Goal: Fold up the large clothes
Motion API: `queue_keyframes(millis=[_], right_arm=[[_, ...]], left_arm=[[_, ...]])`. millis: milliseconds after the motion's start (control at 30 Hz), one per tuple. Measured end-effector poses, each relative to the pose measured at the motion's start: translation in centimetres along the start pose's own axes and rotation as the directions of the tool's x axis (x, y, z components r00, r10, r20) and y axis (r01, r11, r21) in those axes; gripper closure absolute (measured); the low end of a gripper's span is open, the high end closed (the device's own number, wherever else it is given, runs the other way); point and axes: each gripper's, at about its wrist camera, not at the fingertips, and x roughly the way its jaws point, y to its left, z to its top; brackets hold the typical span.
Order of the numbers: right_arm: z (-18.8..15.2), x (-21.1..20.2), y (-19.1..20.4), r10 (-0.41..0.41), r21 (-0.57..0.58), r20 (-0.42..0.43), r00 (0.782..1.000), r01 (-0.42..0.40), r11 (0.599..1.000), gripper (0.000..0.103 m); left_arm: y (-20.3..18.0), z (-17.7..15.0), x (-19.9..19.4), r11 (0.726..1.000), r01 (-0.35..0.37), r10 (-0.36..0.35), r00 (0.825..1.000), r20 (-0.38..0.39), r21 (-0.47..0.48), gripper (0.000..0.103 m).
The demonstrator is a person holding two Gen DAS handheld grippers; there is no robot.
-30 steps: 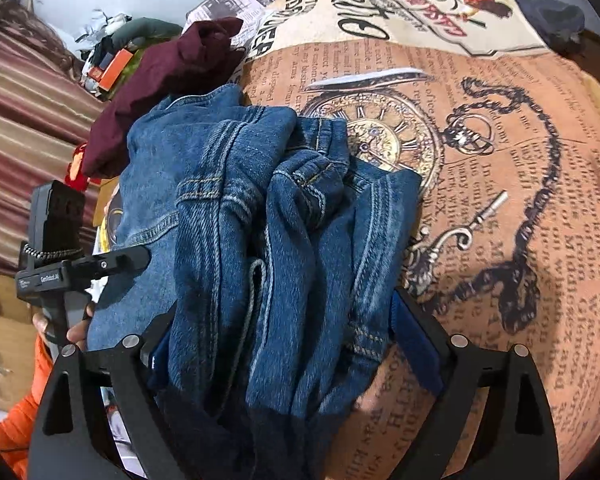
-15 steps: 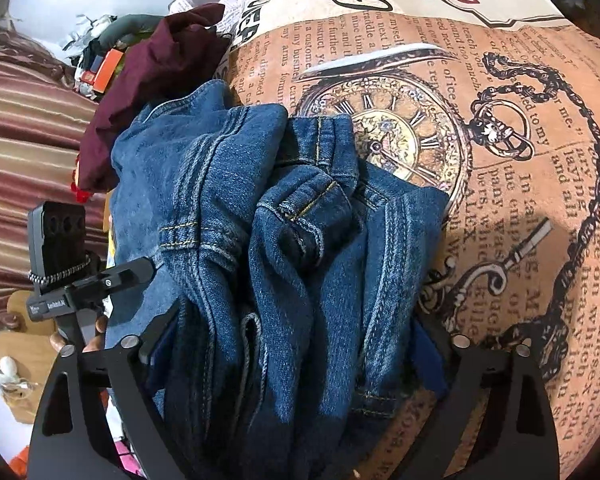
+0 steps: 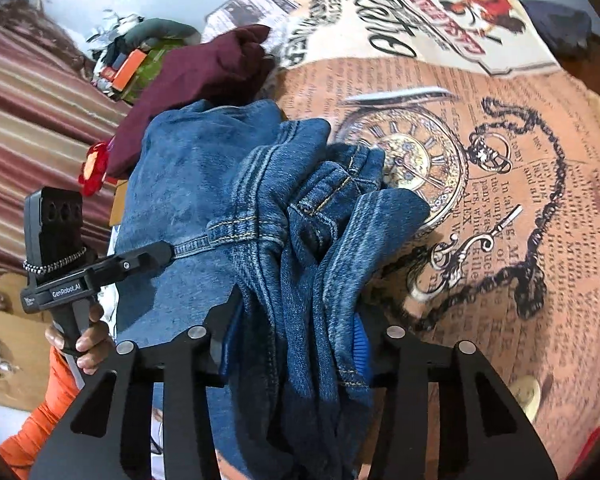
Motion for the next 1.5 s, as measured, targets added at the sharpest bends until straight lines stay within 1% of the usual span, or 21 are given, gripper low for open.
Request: queue_keyframes(millis=[133,267,333,367,467,600,700,767,900,933,1100,1200,1233,1367,1500], right_arm=[[-0.4,-1.8,2.2,0.006,-0.053,0.046,0.999,-0.004,0.999,0.068],[-0.6,-2.7,4.7,0.003,-0.125,0.079,0.997,0.007,0.992,0.070],[-0.4,-3.0,6.2,0.011,-0.150,0.093,0.996,0.003,0.989,0.071],[-0.3,-3.0,6.6,0.015,-0.159,0.097,0.995,0.001,0.987,0.071],[0.3,-3.3,8.4,0.029,-0.192,0.118,0.993,-0.006,0.981,0.071],[1.4,-3.7,10.8,0.055,-0.227,0.150,0.987,-0.020,0.974,0.071],[2.9,-3.7,12.6,0.074,-0.249,0.172,0.982,-0.030,0.968,0.071],[4.2,-3.5,13.6,0.091,-0.261,0.183,0.979,-0.040,0.964,0.071],[6.7,-2.8,15.7,0.106,-0.291,0.203,0.973,-0.043,0.956,0.071],[7.5,-2.5,16.3,0.105,-0.298,0.206,0.973,-0.040,0.954,0.071],[10.5,-1.2,18.0,0.094,-0.324,0.219,0.971,-0.018,0.946,0.071],[12.5,0.1,18.8,0.088,-0.326,0.223,0.971,-0.011,0.945,0.071],[13.2,0.5,19.0,0.085,-0.327,0.223,0.971,-0.008,0.945,0.071],[15.7,2.2,19.8,0.072,-0.331,0.230,0.970,0.009,0.944,0.072],[18.1,3.6,19.9,0.068,-0.323,0.246,0.967,0.015,0.946,0.072]], left_arm=[[-1.2,0.1,-2.3,1.000,-0.008,0.007,0.999,0.034,0.017,0.060],[-1.7,-0.1,-5.4,0.999,-0.025,0.022,0.995,0.100,0.030,0.061],[-2.0,-0.6,-7.5,0.999,-0.035,0.029,0.988,0.150,0.037,0.062],[-2.2,-0.8,-7.9,0.999,-0.035,0.028,0.985,0.168,0.039,0.062],[-2.2,-0.8,-11.1,0.997,-0.049,0.034,0.974,0.225,0.058,0.063],[-2.5,-0.8,-13.9,0.995,-0.074,0.052,0.959,0.278,0.067,0.063],[-2.4,-0.1,-16.1,0.992,-0.095,0.065,0.945,0.321,0.077,0.063],[-1.9,0.6,-16.6,0.991,-0.105,0.071,0.936,0.344,0.081,0.063],[-0.4,2.9,-18.3,0.990,-0.117,0.082,0.922,0.378,0.072,0.063],[0.1,4.0,-17.7,0.991,-0.118,0.084,0.920,0.383,0.066,0.063],[3.2,8.0,-18.6,0.994,-0.101,0.081,0.911,0.403,0.029,0.063],[4.7,10.4,-18.9,0.994,-0.105,0.092,0.906,0.413,0.009,0.063],[5.0,10.7,-18.9,0.994,-0.108,0.096,0.905,0.414,0.006,0.063],[6.8,13.8,-18.8,0.993,-0.115,0.110,0.902,0.417,-0.013,0.063],[8.8,17.0,-18.4,0.995,-0.091,0.102,0.906,0.411,-0.048,0.063]])
